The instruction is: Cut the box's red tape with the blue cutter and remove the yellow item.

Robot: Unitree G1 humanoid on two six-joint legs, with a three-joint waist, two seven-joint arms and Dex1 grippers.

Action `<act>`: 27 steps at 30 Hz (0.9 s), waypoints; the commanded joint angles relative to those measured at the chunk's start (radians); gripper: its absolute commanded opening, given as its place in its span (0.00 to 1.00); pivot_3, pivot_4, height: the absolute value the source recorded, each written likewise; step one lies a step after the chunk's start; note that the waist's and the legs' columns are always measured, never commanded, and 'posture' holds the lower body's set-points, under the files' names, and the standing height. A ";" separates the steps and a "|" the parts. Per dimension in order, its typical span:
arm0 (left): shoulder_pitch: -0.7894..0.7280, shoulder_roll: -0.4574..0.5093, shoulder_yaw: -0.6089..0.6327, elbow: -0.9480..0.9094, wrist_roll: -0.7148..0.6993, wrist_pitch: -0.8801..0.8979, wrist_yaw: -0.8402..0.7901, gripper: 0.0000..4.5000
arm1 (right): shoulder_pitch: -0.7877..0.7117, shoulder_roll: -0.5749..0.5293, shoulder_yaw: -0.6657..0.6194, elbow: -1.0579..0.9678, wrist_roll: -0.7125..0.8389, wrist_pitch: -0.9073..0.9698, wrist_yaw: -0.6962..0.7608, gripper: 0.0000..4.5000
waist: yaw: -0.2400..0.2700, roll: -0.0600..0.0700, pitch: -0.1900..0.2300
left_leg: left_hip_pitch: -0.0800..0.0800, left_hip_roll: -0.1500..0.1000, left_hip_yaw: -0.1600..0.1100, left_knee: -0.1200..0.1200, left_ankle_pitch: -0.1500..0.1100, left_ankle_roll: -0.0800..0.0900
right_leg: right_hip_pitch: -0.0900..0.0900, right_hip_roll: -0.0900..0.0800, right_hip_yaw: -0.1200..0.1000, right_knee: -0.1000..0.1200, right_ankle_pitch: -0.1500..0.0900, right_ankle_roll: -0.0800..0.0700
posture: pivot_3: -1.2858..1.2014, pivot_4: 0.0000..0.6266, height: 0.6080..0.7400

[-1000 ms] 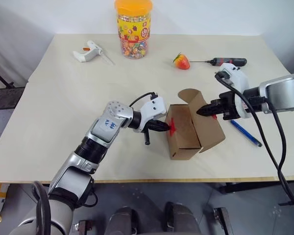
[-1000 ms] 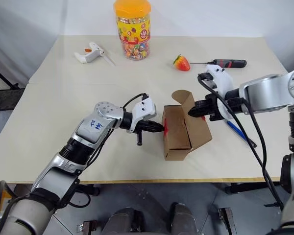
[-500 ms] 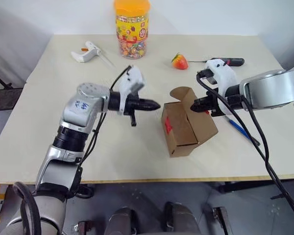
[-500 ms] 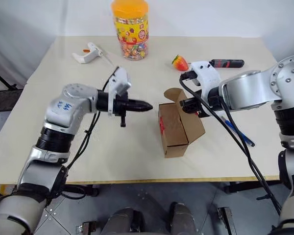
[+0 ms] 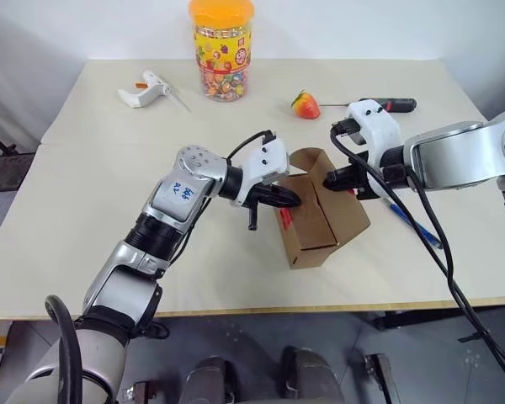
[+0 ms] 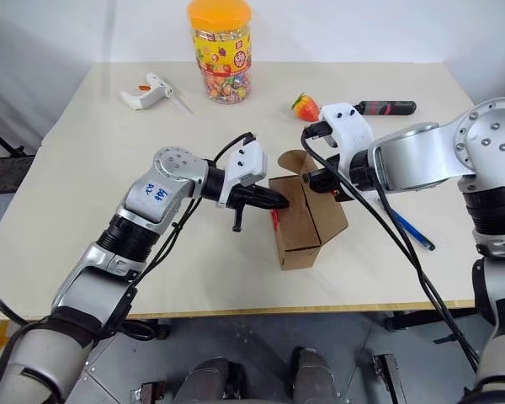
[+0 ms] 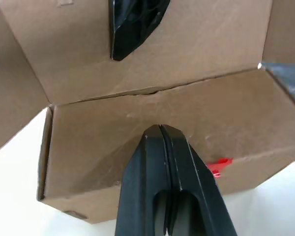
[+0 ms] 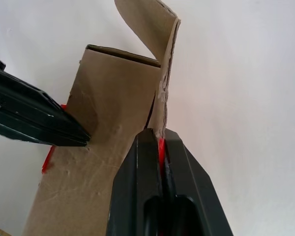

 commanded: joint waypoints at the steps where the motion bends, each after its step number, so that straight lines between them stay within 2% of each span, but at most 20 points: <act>1: -0.012 0.015 -0.045 0.036 0.057 -0.073 -0.045 0.00 | 0.010 -0.019 0.001 -0.023 0.003 0.003 0.018 0.01 | 0.000 0.000 0.000 | 0.000 0.000 0.000 0.000 0.000 0.000 | 0.000 0.000 0.000 0.000 0.000 0.000 | 0.52 0.24 1.00; 6: 0.014 0.085 -0.104 0.020 0.101 -0.105 -0.145 0.00 | -0.016 -0.081 -0.005 0.014 0.003 0.034 0.054 0.01 | -0.001 0.000 0.000 | 0.000 0.000 0.000 -0.001 0.000 0.000 | 0.000 0.000 0.000 0.000 0.000 0.000 | 0.52 0.24 1.00; 12: 0.066 0.143 -0.142 -0.024 0.133 -0.106 -0.204 0.00 | -0.023 -0.104 -0.013 0.087 0.003 0.050 0.090 0.01 | -0.001 -0.001 -0.001 | 0.001 0.001 0.000 -0.001 0.000 0.000 | 0.001 0.000 0.000 -0.001 0.000 0.000 | 0.52 0.24 1.00; 19: 0.127 0.186 -0.140 -0.088 0.162 -0.068 -0.225 0.00 | 0.133 -0.099 -0.127 0.202 0.003 0.033 0.206 0.01 | 0.013 -0.001 -0.002 | 0.003 -0.001 -0.001 0.000 -0.001 0.001 | 0.004 -0.001 0.000 -0.002 0.000 0.000 | 0.52 0.24 1.00; 23: 0.144 0.164 -0.118 -0.083 0.176 -0.056 -0.182 0.00 | 0.242 -0.080 -0.182 0.229 -0.002 0.004 0.261 0.01 | 0.030 -0.001 -0.001 | -0.012 -0.001 -0.004 0.007 -0.002 0.004 | -0.005 -0.001 -0.003 -0.002 0.001 0.002 | 0.52 0.24 1.00; 27: 0.145 0.147 -0.110 -0.064 0.184 -0.055 -0.162 0.00 | 0.309 -0.061 -0.212 0.206 -0.029 -0.009 0.306 0.01 | 0.033 -0.002 -0.001 | -0.014 -0.003 -0.006 0.007 -0.003 0.005 | -0.005 -0.002 -0.005 -0.002 0.002 0.003 | 0.52 0.24 1.00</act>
